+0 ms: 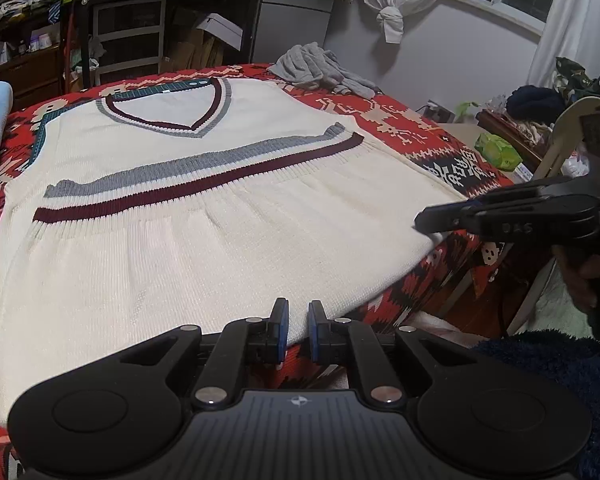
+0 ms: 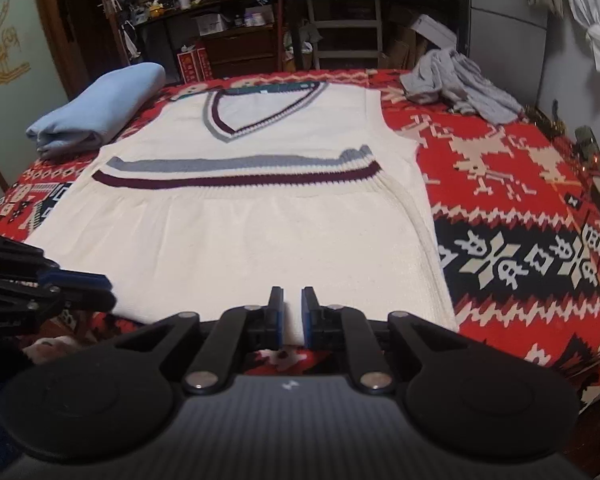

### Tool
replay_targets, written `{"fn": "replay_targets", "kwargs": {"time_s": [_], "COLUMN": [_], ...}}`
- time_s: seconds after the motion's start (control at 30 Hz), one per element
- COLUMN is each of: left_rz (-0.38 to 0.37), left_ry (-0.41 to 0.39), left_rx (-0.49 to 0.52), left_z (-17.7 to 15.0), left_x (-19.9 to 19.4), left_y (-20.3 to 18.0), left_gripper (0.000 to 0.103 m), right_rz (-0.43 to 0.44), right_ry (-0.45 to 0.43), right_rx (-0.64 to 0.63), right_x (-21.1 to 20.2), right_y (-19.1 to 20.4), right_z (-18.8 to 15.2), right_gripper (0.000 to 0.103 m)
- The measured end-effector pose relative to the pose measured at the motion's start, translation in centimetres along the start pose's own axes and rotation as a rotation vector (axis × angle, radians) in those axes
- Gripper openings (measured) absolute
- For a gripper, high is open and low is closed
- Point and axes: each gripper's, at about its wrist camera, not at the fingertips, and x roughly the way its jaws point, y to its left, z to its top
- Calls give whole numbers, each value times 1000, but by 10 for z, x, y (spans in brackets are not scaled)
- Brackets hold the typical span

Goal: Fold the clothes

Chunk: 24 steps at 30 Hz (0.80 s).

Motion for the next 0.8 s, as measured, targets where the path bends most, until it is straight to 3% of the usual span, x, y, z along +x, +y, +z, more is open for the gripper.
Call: {"fn": "replay_targets", "kwargs": {"time_s": [0.27,0.4,0.5,0.63,0.67,0.8], "left_rz": [-6,-3,-4,-2,2,-7], "left_ry": [-1,1,3,10,6,-30], "left_rx": [-14,-10,-13,-21,-24,-78], "left_z": [0,0,1,4,5,19], "left_x": [0,0,0,0,-2,-11], "left_y": [2,1,1,2,3,17], "left_gripper": [10,10,10,11,11,11], "right_rz": [-26,-99,-128,-142,-138,-33], "right_ry": [-13,-31,-15,-17,-24,-59], "right_rx": [6,54,67,29,18,-10], "right_x": [-8,-7,-1,-9,-10,-7], "right_y": [-15,-39,-55,-52,-46,-17], "right_z": [-12,-2,-5,-7,-4,18], "right_gripper": [7,12,8,9,13,13]}}
